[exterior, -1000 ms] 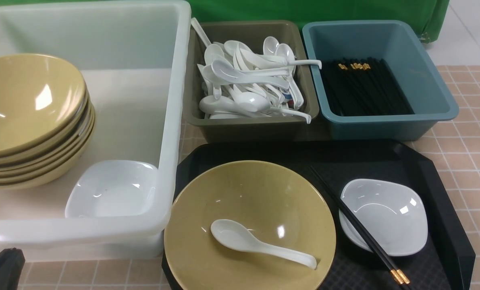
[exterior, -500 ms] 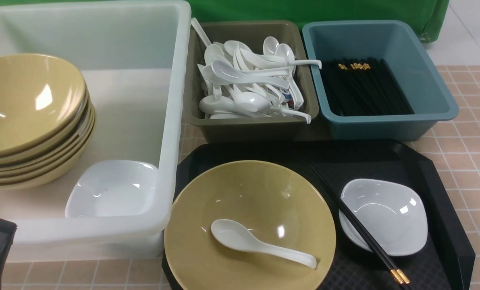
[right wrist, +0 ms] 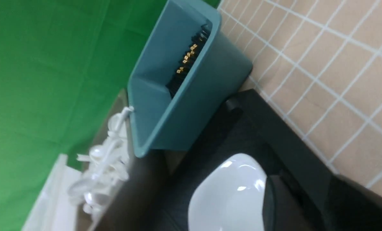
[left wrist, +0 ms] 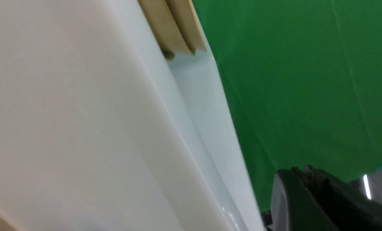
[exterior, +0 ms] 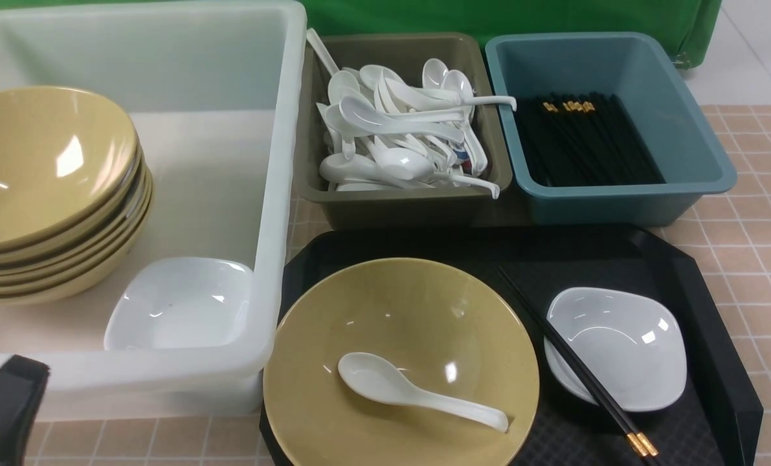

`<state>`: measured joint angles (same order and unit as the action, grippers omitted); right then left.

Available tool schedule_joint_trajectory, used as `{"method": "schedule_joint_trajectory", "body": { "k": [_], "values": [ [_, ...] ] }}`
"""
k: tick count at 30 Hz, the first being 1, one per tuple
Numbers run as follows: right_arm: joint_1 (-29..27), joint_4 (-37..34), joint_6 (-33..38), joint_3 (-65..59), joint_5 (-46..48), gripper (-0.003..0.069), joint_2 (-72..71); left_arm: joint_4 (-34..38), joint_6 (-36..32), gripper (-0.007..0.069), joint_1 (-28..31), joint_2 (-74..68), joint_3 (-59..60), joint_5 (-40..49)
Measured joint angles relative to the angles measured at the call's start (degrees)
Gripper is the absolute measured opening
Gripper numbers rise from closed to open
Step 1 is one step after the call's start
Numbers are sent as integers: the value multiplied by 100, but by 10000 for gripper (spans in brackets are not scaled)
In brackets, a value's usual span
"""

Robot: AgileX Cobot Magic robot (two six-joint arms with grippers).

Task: On brown table put chopsticks spoon bowls plates into blue grey white boxes.
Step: 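Move the grippers toward the tableware on the black tray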

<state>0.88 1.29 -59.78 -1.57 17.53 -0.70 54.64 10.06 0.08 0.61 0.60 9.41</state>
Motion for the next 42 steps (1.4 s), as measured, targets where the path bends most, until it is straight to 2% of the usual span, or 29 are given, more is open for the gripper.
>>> {"method": "schedule_joint_trajectory", "body": {
  "k": [2, 3, 5, 8, 14, 18, 21, 22, 24, 27, 31, 33, 35, 36, 38, 39, 42],
  "values": [
    [0, -29, 59, 0, -7, 239, 0, -71, -367, 1, 0, 0, -172, 173],
    [0, -39, 114, -5, -95, 239, 0, -155, -848, 1, 0, 0, -433, 335],
    [36, -51, 152, -8, -321, 237, 0, -286, -1345, 1, 0, 5, -730, 534],
    [164, -56, 311, 42, -400, 218, 0, -578, -1726, 1, 0, -112, -1231, 880],
    [927, -62, 2161, 1155, 201, 48, 834, -2312, -1917, 1, 0, -1860, -2536, 2206],
    [1391, -62, 3976, 2422, 1305, 35, 2102, -3647, -1921, 1, 0, -3404, -3695, 3301],
    [1534, -57, 5214, 3340, 2239, 35, 3027, -4330, -1926, 1, 0, -4331, -4470, 4162],
    [1543, -57, 5373, 3464, 2301, 35, 3160, -4365, -1926, 1, 0, -4453, -4571, 4216],
    [1552, -57, 6186, 4058, 2983, 35, 3856, -4625, -1938, 1, -48, -5068, -5044, 4689],
    [1573, -52, 6898, 4689, 3521, 35, 4777, -4698, -2000, 1, -351, -5806, -5497, 4890],
    [1621, -47, 6933, 5102, 3643, 37, 5552, -4684, -2333, 1, -1019, -6353, -5845, 5034],
    [1713, -52, 6902, 5334, 3636, 40, 6213, -4644, -2590, 1, -1747, -6675, -6140, 4999],
    [1782, -52, 6890, 5439, 3607, 48, 6620, -4638, -2683, 1, -2247, -6917, -6350, 4862],
    [1804, -52, 6890, 5447, 3607, 50, 6665, -4638, -2689, 1, -2299, -6942, -6374, 4818],
    [1975, -39, 6890, 5515, 3592, 83, 7205, -4638, -2707, 1, -2946, -7285, -6663, 4503],
    [2014, -39, 6890, 5516, 3592, 92, 7280, -4638, -2707, 1, -2985, -7285, -6679, 4482],
    [2408, -39, 6890, 5633, 3530, 213, 7837, -4638, -2720, 1, -3499, -7694, -6836, 4131]
  ]
}}
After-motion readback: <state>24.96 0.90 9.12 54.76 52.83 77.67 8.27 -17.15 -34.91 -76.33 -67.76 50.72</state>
